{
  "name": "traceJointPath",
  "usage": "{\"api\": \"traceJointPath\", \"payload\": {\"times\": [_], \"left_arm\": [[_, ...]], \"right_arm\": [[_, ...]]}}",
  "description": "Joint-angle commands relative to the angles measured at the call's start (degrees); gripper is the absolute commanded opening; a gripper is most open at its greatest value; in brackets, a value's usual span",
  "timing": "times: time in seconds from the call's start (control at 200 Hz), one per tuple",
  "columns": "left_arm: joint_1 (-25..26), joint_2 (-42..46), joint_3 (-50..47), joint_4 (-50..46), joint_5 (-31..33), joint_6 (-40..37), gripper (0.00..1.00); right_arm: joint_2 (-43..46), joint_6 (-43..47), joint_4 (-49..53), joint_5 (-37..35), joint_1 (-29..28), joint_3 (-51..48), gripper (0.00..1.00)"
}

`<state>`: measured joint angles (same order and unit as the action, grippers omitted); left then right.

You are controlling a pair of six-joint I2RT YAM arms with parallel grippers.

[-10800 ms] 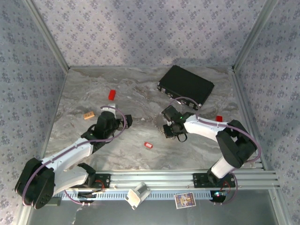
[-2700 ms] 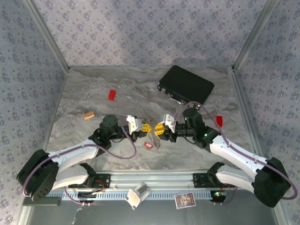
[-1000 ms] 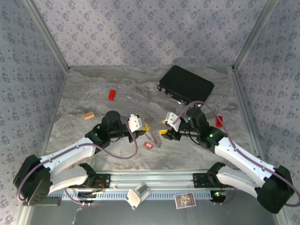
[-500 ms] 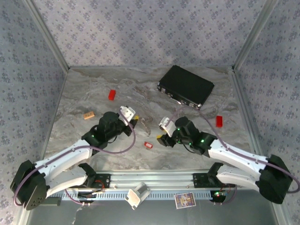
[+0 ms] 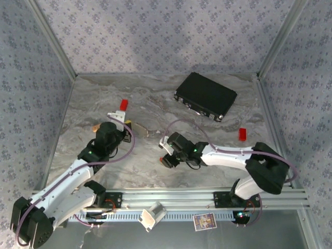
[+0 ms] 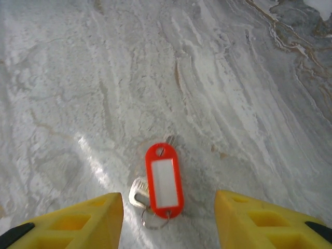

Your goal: Put the keys on the keyring

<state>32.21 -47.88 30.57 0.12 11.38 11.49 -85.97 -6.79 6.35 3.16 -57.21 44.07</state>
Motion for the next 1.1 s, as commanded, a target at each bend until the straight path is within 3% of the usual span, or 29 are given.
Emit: {"api": "traceJointPath", "payload": {"times": [0.0,0.065,0.13,0.325,0.615,1.094], "left_arm": [[-0.32,1.85,-0.48,-0.37,-0.08,0.83,0.0],[-0.36,2.03,-0.5,-0.73,-1.18,0.16,0.0],[-0.35,2.01,-0.83,-0.74,-1.85,-0.23,0.0],[-0.33,1.49,-1.83,0.71,-2.35,-0.15,0.0],[-0.3,2.17,-2.27,-0.12,-4.19,0.37,0.0],[-0.3,2.46,-2.36,0.73,-5.48,0.09,0.0]], "right_arm": [[-3.4,-8.39,8.54,-5.78,-0.88,6.16,0.49],[-4.28,-20.95,16.71,-11.59,-1.14,10.26,0.49],[-4.36,-32.62,21.88,-12.03,-1.22,12.01,0.49],[-5.27,-52.12,19.71,-3.65,-3.14,10.03,0.47],[-7.43,-57.44,22.7,-2.03,-3.46,10.8,0.47],[-10.86,-56.28,20.7,-0.3,-2.56,11.77,0.33]]}}
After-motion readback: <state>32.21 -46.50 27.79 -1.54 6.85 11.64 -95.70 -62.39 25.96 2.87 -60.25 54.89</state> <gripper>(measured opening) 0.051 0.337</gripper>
